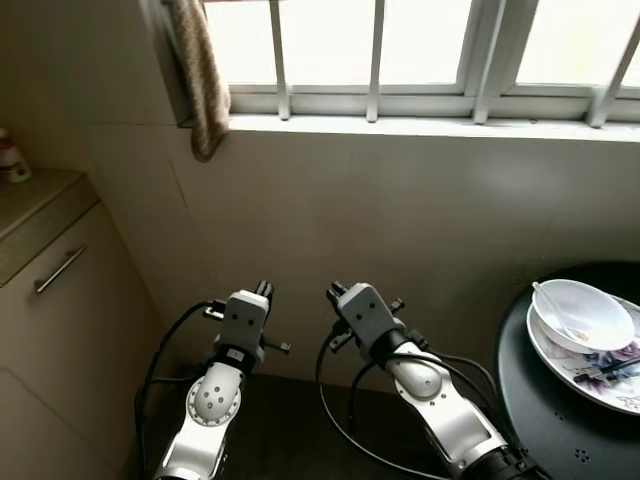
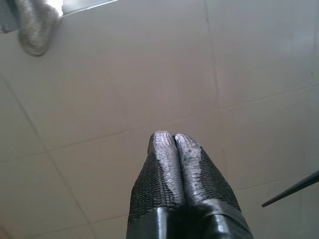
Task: Kitchen organization
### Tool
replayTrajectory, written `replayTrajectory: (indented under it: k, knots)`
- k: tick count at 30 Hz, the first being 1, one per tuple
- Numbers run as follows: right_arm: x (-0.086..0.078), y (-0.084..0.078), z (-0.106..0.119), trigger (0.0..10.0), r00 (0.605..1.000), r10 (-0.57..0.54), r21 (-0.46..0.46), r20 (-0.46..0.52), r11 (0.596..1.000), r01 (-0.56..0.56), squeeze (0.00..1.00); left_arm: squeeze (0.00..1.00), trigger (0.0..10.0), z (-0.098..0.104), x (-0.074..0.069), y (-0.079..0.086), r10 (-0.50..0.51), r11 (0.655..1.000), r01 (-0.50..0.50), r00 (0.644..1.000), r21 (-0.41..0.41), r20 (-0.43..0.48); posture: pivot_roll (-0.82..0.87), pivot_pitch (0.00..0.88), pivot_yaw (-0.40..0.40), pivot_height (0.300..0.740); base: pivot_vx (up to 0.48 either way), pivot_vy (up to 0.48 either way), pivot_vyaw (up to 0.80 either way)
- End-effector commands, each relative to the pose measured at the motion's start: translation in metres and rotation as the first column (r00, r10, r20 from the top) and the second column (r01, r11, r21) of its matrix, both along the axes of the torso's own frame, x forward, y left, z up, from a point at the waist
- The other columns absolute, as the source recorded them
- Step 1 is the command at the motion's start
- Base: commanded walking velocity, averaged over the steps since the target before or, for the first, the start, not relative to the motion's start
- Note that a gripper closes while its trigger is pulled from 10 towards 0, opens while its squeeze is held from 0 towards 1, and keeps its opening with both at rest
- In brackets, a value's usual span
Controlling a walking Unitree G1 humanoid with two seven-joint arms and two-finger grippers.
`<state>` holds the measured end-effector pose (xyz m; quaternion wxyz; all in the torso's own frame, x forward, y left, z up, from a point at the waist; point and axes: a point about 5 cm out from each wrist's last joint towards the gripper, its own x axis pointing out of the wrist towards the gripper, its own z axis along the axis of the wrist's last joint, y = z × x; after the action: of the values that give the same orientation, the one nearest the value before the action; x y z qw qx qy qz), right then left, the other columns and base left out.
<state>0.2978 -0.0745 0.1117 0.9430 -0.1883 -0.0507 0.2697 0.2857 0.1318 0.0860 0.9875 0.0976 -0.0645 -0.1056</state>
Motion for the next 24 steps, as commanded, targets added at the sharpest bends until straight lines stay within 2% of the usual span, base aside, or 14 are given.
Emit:
replayTrajectory:
  k: [1, 15, 24]
  knots:
    - [-0.001, -0.002, 0.001, 10.0, 1.0, 0.011, 0.033, -0.003, 0.999, -0.011, 0.0, 0.0, 10.0, 0.001, 0.0, -0.001, -0.006, 1.0, 0.006, 1.0, 0.001, 0.004, -0.11, 0.0, 0.037, 0.74, 0.0, 0.0, 0.8]
    - [0.0, -0.009, -0.006, 10.0, 0.999, 0.0, 0.053, -0.033, 0.999, 0.002, 0.0, 0.0, 10.0, -0.001, 0.0, 0.001, -0.002, 1.0, 0.002, 1.0, -0.011, -0.016, -0.11, 0.0, 0.042, 0.74, 0.0, 0.0, 0.8]
    - [0.004, -0.013, -0.004, 10.0, 0.999, -0.037, 0.077, -0.026, 0.996, 0.039, 0.0, 0.0, 10.0, -0.001, 0.0, 0.0, -0.015, 1.0, 0.015, 1.0, -0.008, -0.013, -0.1, 0.0, 0.044, 0.74, 0.0, 0.455, 0.8]
